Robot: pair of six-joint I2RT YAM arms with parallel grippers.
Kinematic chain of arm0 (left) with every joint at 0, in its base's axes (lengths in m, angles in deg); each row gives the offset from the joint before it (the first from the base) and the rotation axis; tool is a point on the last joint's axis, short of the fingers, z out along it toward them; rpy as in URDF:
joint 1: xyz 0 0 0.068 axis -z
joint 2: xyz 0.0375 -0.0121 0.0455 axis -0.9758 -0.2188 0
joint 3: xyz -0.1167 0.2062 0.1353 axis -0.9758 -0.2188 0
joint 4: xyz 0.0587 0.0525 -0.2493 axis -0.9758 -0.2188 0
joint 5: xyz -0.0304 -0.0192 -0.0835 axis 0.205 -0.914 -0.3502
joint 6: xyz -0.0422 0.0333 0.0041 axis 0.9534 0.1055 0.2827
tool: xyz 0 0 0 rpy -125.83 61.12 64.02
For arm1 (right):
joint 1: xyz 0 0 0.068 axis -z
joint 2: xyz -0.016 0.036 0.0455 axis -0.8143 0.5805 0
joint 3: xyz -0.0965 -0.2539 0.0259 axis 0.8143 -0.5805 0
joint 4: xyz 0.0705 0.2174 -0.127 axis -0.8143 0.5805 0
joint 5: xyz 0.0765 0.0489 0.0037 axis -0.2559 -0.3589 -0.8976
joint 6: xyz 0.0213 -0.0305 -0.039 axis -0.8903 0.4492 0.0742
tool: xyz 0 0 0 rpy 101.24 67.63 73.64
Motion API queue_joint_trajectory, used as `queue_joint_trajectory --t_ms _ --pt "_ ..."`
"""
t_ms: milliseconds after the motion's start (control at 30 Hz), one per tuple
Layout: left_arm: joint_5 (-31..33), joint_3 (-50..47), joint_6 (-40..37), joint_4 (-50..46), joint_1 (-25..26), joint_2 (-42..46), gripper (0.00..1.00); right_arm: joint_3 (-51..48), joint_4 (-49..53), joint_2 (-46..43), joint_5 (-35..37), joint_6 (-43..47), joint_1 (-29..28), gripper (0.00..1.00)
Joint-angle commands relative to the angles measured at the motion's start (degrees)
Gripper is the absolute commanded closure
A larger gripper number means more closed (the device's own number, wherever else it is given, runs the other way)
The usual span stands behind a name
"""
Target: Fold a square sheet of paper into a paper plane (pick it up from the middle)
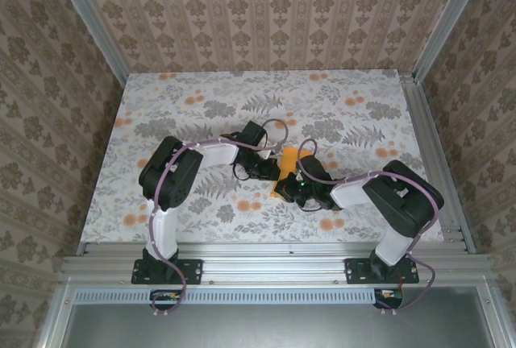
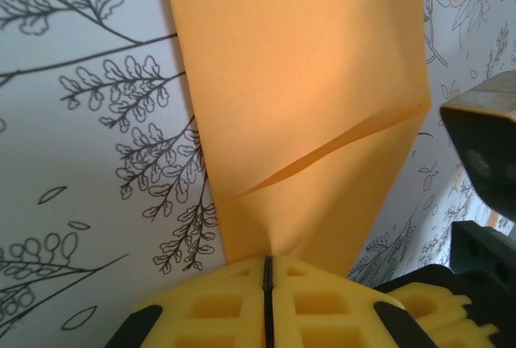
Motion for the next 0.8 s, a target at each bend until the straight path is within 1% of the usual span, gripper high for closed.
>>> queue_joint_trajectory --t_ms 0,133,233,667,767 --pt "6.21 -3.42 -1.56 -4.15 -0.64 -3.91 0.91 0.4 -2.81 1.48 0.85 -2.0 -0.67 0.93" --pt "6.11 -3.55 -1.55 -4.05 -0.64 -4.18 0.91 0.64 -2.16 1.74 1.01 -1.98 -1.08 0.93" --pt "6.09 -3.47 -1.65 -4.01 -0.69 -4.36 0.91 1.21 0.7 1.91 1.13 -1.06 -1.54 0.93" --pt "6.2 -3.45 -2.24 -4.49 -1.41 -4.81 0.91 1.13 4.02 2.75 -2.5 0.61 -4.83 0.93" --pt "6.12 -3.55 -2.22 -4.4 -1.48 -5.06 0.91 1.14 6.21 2.2 -2.74 0.96 -5.64 0.93"
